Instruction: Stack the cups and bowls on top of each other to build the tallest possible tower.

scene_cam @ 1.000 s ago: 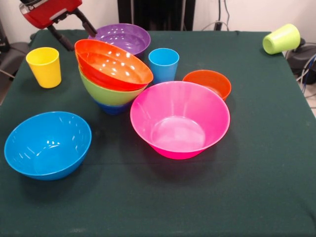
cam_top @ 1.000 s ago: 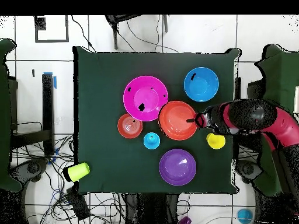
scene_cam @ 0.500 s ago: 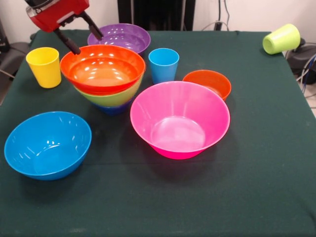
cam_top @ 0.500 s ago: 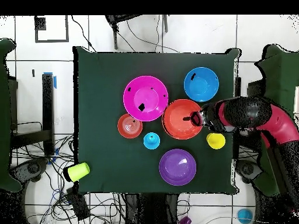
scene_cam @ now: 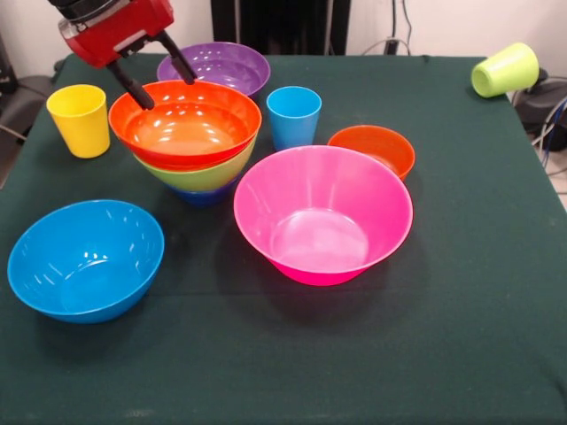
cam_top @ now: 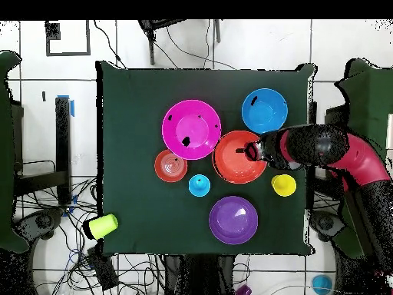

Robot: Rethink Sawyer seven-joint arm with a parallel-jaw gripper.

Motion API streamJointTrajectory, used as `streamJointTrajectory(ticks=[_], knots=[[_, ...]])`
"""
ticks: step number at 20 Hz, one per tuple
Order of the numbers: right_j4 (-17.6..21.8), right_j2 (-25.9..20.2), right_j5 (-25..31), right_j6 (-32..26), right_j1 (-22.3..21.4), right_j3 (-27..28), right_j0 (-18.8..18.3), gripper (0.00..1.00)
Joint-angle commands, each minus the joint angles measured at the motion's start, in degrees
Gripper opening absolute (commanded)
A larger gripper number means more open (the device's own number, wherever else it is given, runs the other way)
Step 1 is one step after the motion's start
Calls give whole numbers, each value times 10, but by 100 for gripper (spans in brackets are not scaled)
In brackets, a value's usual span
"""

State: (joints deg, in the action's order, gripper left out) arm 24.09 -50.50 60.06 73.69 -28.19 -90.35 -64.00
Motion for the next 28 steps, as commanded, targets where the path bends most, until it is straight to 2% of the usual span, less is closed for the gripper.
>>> streamJointTrajectory(ticks=[1, 9, 15, 23, 28], knots=[[29, 24, -40, -35, 39, 11, 36, 100], [28, 30, -45, -41, 60, 24, 47, 100], [31, 28, -55, -33, 60, 9, 43, 100], [12, 19, -54, 13, 12, -37, 45, 100], [8, 22, -58, 16, 9, -44, 47, 100]])
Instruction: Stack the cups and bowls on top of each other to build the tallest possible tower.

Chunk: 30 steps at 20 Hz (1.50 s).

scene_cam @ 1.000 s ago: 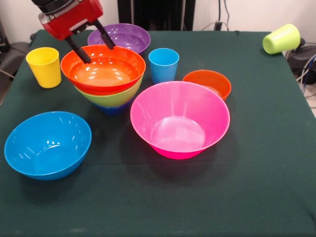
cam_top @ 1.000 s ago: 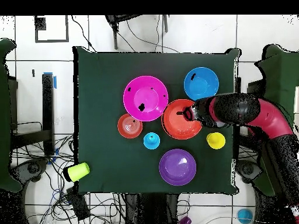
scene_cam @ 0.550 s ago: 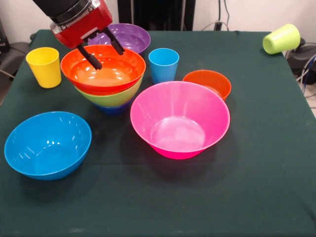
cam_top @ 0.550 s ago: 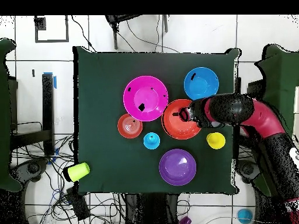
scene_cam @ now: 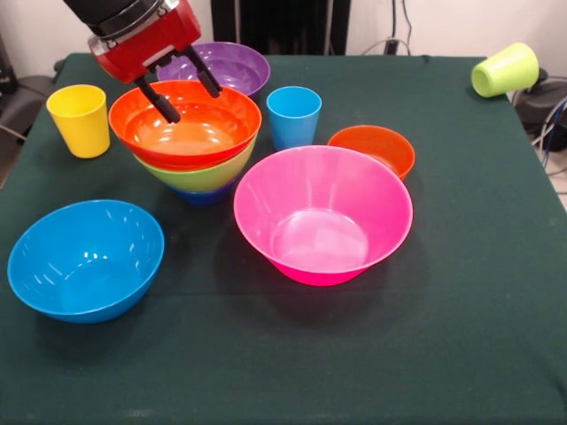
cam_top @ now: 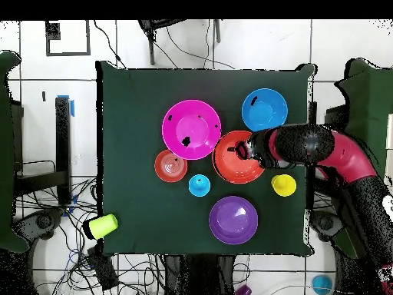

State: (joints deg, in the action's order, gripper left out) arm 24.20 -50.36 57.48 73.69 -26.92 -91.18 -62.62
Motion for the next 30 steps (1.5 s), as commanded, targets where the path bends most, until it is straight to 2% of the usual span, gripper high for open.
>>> streamJointTrajectory(ticks=[1, 11, 19, 30], knots=[[7, 21, -35, 14, -1, -36, 33, 100], [17, 29, -37, -2, 25, -6, 45, 100], [-10, 25, -26, 42, -19, -29, 62, 100], [-56, 29, -16, 70, -73, -54, 80, 100]])
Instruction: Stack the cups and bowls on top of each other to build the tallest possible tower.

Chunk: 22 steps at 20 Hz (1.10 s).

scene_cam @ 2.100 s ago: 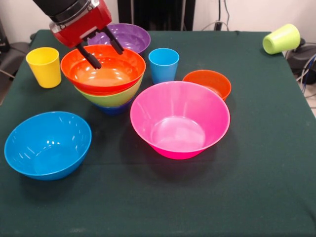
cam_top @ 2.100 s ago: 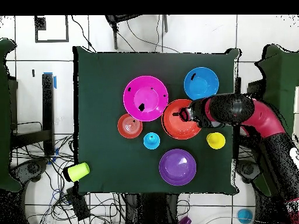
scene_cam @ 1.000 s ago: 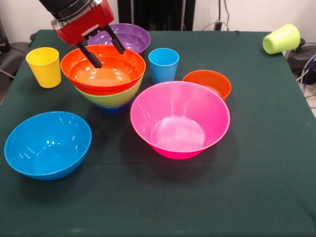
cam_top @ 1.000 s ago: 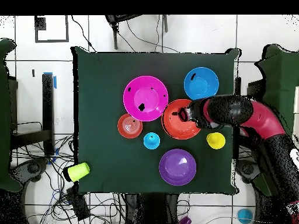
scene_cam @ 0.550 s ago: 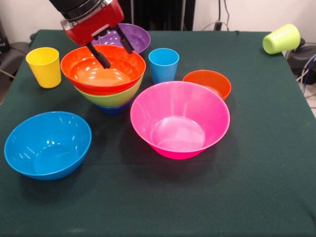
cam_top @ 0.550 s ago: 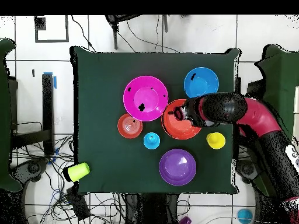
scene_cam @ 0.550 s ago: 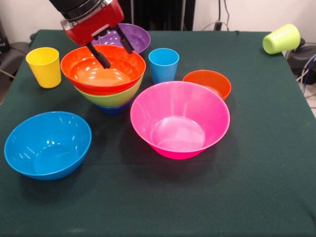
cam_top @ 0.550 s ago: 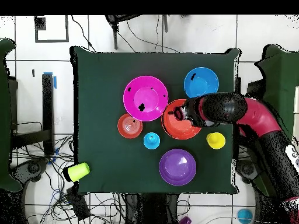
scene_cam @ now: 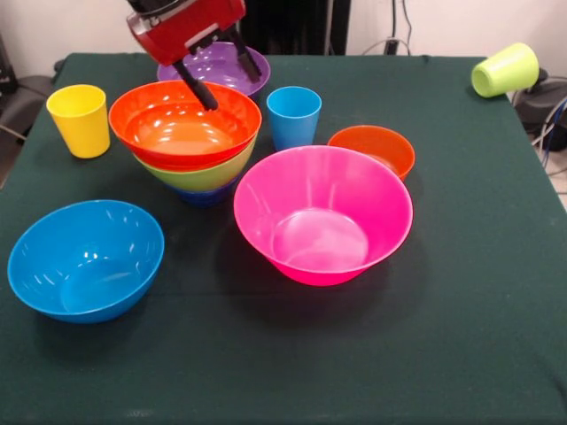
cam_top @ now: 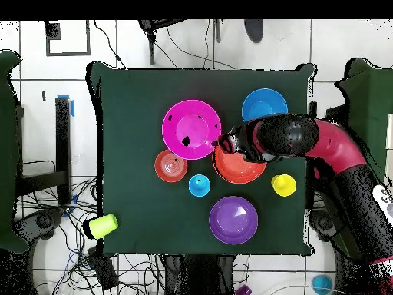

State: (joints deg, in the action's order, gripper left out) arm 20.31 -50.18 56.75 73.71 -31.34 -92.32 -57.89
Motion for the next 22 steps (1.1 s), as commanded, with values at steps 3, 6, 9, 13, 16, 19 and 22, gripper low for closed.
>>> streamJointTrajectory(ticks=[3, 6, 9, 13, 16, 19, 22], knots=[[-25, 35, -19, 80, -34, -46, 42, 100], [-37, 44, -53, 119, -50, -53, 55, 100], [-38, 56, -95, 161, -64, -55, 81, 100], [-25, 78, -125, 168, -32, -25, 129, 100], [-20, 92, -143, 165, -4, 1, 162, 100], [-20, 107, -157, 168, 8, 17, 188, 100], [-24, 117, -170, 174, 13, 22, 203, 100]])
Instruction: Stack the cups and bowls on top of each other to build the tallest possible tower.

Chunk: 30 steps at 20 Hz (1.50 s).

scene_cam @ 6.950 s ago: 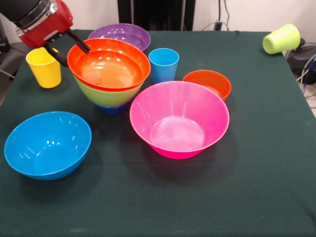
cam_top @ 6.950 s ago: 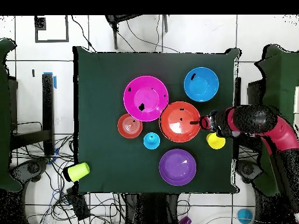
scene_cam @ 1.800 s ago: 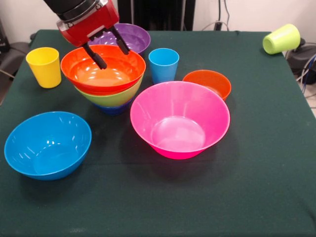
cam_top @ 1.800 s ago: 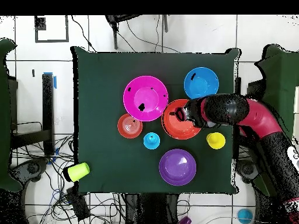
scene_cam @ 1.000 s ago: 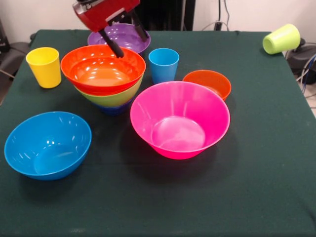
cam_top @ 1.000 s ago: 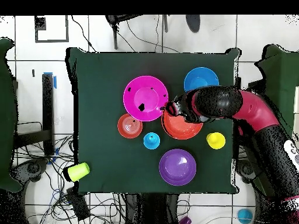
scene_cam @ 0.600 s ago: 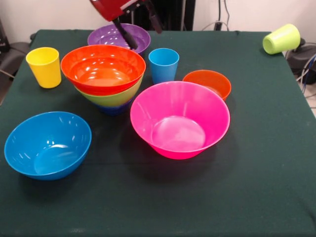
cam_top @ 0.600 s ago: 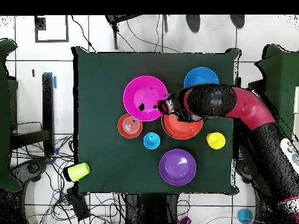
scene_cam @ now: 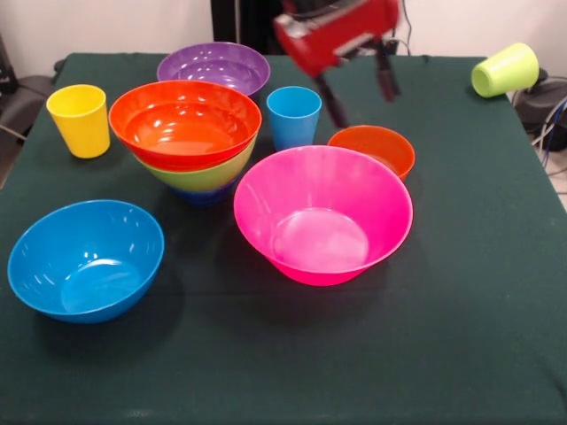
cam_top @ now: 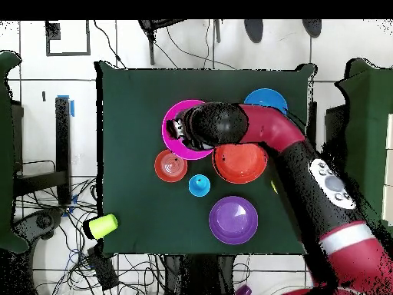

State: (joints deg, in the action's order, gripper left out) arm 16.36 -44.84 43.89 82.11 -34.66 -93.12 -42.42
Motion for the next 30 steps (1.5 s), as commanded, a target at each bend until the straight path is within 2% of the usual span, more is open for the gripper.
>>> streamJointTrajectory(ticks=[1, 10, 22, 30], knots=[[15, 66, -45, 92, 46, 30, 52, 100], [-2, 86, -43, 98, 49, 54, 85, 100], [-11, 104, -67, 108, 56, 64, 101, 100], [-6, 115, -61, 109, 70, 111, 126, 100]])
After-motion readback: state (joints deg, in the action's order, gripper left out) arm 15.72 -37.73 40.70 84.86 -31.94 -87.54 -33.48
